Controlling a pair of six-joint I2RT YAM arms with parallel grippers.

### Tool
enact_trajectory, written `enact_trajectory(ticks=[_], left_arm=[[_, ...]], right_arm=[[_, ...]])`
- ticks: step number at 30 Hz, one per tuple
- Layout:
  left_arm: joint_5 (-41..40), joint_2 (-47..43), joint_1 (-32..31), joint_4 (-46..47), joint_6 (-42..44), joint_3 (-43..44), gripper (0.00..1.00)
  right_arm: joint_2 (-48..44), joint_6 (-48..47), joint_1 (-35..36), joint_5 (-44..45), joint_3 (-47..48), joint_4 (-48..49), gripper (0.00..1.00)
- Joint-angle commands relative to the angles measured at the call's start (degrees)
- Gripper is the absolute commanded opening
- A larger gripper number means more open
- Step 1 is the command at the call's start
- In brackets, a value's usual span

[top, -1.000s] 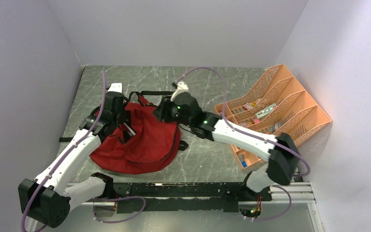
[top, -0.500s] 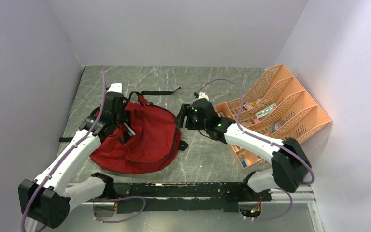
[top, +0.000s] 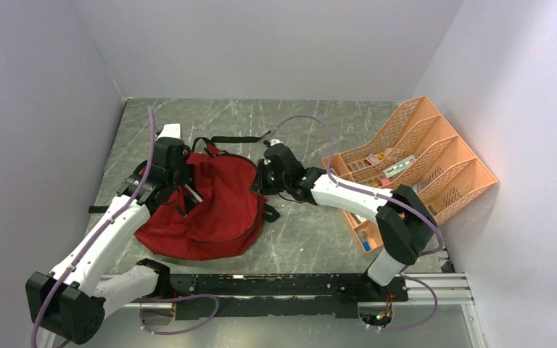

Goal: Pack the student bag
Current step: Adjust the student bag at the center of the board.

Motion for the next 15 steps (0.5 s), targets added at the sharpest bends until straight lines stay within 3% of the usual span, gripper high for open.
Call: enact_trajectory(ticks=[1, 15], left_arm=[[-3.09, -0.77, 0.71, -1.09, -2.63, 6.48, 0.05], [-19.02, 8.81, 1.04, -10.09, -3.32, 28.66, 0.05]], right_arm=[[-2.86, -4.05, 3.12, 1.74, 7.73, 0.06, 0.01], [12.61, -7.84, 12.05, -7.02, 34.95, -4.9, 0.0]])
